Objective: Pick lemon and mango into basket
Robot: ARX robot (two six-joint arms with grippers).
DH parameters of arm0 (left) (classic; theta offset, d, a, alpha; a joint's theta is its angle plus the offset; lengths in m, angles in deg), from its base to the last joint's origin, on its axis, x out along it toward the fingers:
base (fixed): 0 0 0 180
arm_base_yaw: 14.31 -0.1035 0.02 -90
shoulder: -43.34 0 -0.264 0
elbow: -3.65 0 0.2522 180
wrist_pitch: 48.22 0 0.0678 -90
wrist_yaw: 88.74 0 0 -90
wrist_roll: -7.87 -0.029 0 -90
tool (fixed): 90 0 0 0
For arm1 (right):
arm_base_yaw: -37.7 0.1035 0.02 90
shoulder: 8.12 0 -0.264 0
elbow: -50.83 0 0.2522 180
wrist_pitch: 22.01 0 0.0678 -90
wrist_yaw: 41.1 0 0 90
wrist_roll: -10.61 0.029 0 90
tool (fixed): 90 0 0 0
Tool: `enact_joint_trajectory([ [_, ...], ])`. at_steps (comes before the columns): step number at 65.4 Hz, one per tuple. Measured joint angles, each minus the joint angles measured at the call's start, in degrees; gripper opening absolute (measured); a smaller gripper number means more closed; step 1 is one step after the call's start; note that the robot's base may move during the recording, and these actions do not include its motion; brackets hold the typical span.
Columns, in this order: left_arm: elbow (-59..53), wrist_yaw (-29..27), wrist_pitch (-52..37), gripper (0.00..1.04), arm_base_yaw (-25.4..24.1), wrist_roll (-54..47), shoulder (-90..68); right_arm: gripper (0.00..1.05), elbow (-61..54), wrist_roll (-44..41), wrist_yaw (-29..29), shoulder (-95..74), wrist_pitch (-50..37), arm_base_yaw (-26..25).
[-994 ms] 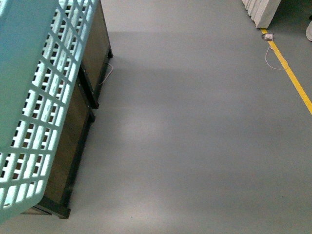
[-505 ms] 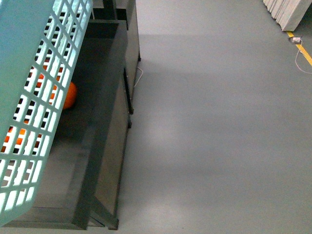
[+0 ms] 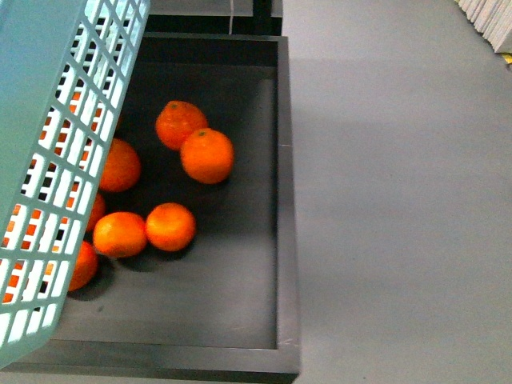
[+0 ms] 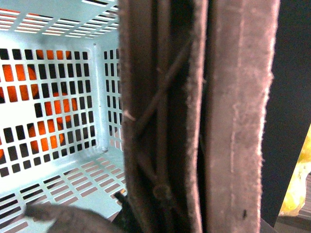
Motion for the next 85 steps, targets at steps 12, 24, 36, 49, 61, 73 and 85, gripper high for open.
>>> enact_joint_trajectory([
  [12,-0.02,0.07,0.0,0.14,0.0,0.02,0.02,0.96,0.0,0.0,-0.13,0.0,-0.02,0.0],
  [24,-0.02,-0.02,0.02,0.14,0.0,0.0,0.04,0.96,0.0,0.02,-0.07,0.02,0.0,0.0],
  [36,-0.02,0.11,0.02,0.14,0.0,0.02,0.04,0.96,0.0,0.0,0.0,0.0,-0.02,0.0],
  [49,0.0,-0.07,0.0,0.14,-0.02,-0.02,0.04,0.96,0.0,0.0,-0.02,0.0,-0.02,0.0],
  [61,-0.02,0.15,0.0,0.14,0.0,0.02,-0.04,0.96,0.0,0.0,0.02,0.02,-0.07,0.0],
  [73,-0.02,0.02,0.0,0.14,-0.02,0.02,-0.02,0.96,0.0,0.02,-0.07,0.0,0.0,0.0],
  [85,-0.02,0.09,0.02,0.14,-0.02,0.02,-0.07,0.96,0.0,0.02,-0.07,0.02,0.0,0.0],
])
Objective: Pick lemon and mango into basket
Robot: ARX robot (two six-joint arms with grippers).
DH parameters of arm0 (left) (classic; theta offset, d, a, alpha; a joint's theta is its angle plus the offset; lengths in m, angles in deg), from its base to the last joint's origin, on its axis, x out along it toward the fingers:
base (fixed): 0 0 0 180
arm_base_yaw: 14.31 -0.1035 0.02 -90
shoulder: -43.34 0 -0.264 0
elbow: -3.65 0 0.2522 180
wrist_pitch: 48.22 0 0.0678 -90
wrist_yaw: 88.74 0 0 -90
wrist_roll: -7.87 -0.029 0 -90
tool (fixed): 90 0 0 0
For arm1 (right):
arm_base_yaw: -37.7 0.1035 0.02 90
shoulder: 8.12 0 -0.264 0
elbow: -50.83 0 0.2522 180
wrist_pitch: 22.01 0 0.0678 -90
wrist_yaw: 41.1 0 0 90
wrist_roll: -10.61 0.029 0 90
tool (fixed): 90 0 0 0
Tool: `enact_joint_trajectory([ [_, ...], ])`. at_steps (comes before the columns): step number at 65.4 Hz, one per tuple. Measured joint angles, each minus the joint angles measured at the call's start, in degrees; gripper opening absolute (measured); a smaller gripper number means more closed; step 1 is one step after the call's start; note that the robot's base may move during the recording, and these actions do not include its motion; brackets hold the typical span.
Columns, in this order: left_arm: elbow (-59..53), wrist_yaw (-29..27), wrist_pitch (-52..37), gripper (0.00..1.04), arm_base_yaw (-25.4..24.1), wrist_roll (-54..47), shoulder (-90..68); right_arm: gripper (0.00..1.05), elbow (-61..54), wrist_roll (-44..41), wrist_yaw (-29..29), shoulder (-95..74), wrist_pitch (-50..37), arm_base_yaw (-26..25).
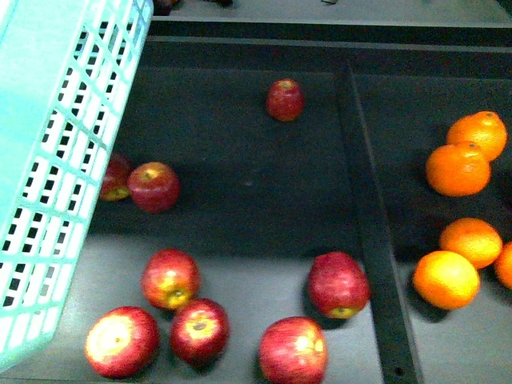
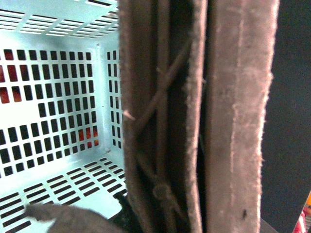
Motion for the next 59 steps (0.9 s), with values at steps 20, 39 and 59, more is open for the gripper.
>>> enact_joint_trajectory([
  [20,0.0,-0.04,0.0,0.14,0.0,-0.02,-0.02,0.96,0.0,0.0,0.0,-0.02,0.0,0.0],
  [39,0.0,-0.02,0.0,0.14,0.0,-0.02,-0.07,0.96,0.0,-0.02,0.02,-0.04,0.0,0.0],
  [59,0.02,0.0,-0.02,0.14,0.0,-0.02,-0.04,0.96,0.0,0.0,0.0,-0.04,0.0,0.0],
])
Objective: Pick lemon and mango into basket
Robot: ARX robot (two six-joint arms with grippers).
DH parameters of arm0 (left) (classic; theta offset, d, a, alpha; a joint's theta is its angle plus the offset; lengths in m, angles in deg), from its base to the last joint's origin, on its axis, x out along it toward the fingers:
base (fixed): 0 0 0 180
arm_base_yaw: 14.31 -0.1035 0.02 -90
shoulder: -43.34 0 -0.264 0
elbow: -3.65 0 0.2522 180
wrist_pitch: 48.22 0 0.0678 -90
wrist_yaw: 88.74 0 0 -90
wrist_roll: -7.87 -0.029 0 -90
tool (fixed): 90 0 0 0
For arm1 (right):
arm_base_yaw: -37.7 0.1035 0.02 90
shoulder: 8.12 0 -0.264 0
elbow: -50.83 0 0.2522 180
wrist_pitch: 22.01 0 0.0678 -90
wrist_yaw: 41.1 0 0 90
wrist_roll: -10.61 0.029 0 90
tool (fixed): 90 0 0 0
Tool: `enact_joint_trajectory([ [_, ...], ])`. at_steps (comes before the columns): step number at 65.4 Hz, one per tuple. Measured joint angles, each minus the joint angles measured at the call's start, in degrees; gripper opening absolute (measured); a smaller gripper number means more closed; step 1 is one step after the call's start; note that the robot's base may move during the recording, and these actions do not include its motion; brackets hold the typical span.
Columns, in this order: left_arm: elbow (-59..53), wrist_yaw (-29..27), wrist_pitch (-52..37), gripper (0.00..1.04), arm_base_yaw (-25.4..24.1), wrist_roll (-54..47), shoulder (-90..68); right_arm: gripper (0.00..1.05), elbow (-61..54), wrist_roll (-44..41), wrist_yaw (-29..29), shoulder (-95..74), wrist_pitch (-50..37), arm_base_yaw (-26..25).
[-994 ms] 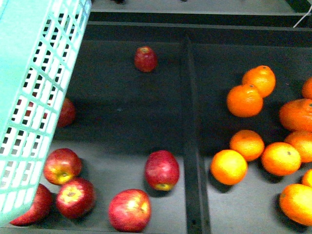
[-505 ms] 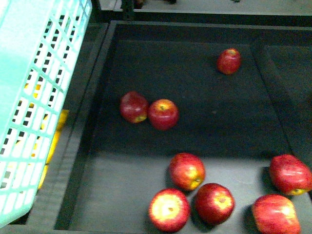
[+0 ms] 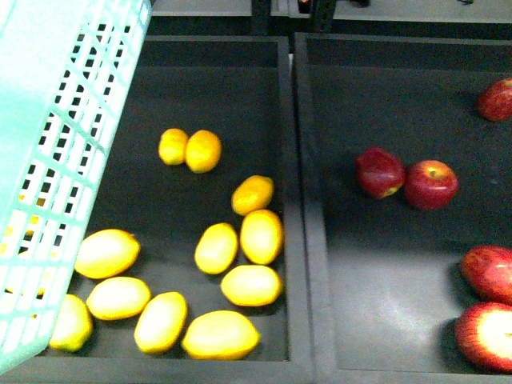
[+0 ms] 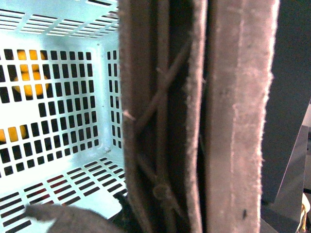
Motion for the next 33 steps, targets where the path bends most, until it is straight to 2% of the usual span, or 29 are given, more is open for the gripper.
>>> enact_joint_trajectory([
  [33,0.0,-0.11,0.0,0.14,0.0,0.02,0.02,0.96,0.0,-0.02,-0.02,0.0,0.0,0.0],
])
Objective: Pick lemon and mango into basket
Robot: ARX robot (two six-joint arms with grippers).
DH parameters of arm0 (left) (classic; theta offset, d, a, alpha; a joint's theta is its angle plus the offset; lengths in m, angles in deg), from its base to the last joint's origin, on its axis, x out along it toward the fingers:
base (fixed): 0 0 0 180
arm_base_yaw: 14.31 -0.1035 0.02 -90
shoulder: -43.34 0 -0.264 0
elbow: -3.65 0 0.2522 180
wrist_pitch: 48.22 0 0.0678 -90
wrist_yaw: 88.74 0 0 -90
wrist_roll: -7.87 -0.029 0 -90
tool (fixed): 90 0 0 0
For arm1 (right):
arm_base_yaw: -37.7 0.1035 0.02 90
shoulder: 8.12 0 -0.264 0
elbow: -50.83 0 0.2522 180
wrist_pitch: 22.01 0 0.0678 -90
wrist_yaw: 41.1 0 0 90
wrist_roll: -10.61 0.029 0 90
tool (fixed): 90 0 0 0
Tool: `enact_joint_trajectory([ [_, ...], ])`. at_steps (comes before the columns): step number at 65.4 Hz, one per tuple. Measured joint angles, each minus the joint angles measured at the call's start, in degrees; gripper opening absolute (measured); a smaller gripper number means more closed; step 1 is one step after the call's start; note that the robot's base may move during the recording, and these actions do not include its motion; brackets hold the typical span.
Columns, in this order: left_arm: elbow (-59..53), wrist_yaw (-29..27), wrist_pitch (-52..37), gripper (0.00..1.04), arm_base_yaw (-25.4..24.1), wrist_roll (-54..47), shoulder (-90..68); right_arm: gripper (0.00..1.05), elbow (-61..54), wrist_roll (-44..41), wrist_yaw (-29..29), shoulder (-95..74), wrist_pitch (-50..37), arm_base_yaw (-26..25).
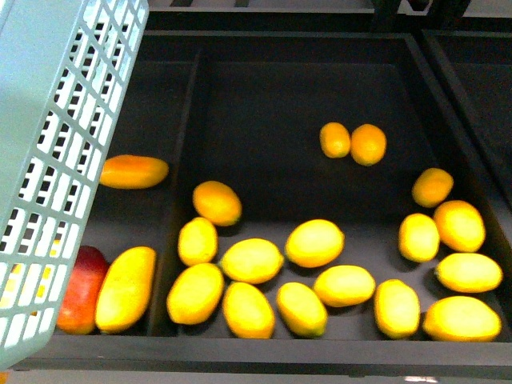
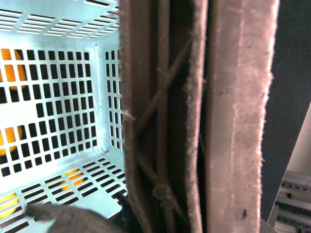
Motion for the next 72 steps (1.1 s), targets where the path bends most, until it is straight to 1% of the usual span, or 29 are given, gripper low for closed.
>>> enact_joint_trajectory([
  [20,0.0,-0.02,0.02,0.14,-0.02,-0.15,-0.09,0.96,0.0,0.0,-0.24,0.02,0.0,-0.04],
  [29,0.0,-2.16,0.02,0.14,-0.44,-1.03,0.02,0.96,0.0,0.0,-0.44,0.02,0.0,-0.04],
  [35,0.02,-1.51,0.11,0.14,-0.35,-1.46,0.0,0.96,0.0,0.0,-0.22,0.02,0.0,-0.04],
  [36,0.7,-1.68,1.92,0.14,-0.04,-2.58,-0.5,0.96,0.0,0.0,-0.22,0.02,0.0,-0.04],
  [39,5.16,-2.69,11.41,0.14,1.79,-7.96,-3.85,0.96,0.0,0.0,-0.15,0.02,0.0,-0.04],
  [41,7.56,-3.28,14.67,0.14,3.37,-14.91,-6.75,0.96,0.0,0.0,-0.17,0.02,0.0,-0.04],
  [42,8.0,-3.54,14.62,0.14,4.09,-16.74,-7.87,0.96,0.0,0.0,-0.2,0.04,0.0,-0.04],
  [43,8.41,-3.82,14.4,0.14,4.76,-19.52,-9.01,0.96,0.0,0.0,-0.2,0.02,0.0,-0.04],
  [45,8.85,-4.31,13.73,0.14,5.66,-21.99,-10.71,0.96,0.0,0.0,-0.2,0.02,0.0,-0.04],
  [48,9.31,-4.59,12.31,0.14,6.8,-23.93,-13.0,0.96,0.0,0.0,-0.17,0.02,0.0,-0.04],
  [53,10.47,-6.01,8.92,0.14,9.14,-24.83,-17.7,0.96,0.0,0.0,-0.11,0.02,0.0,-0.04],
  [58,12.02,-5.99,6.1,0.14,11.69,-24.79,-21.57,0.96,0.0,0.0,-0.02,0.02,0.0,-0.04],
  [64,14.47,-3.85,2.71,0.14,15.54,-24.65,-26.6,0.96,0.0,0.0,-0.04,0.02,0.0,-0.04],
  [72,17.42,1.4,-1.68,0.14,20.72,-23.26,-32.5,0.96,0.0,0.0,-0.04,0.02,0.0,-0.04],
])
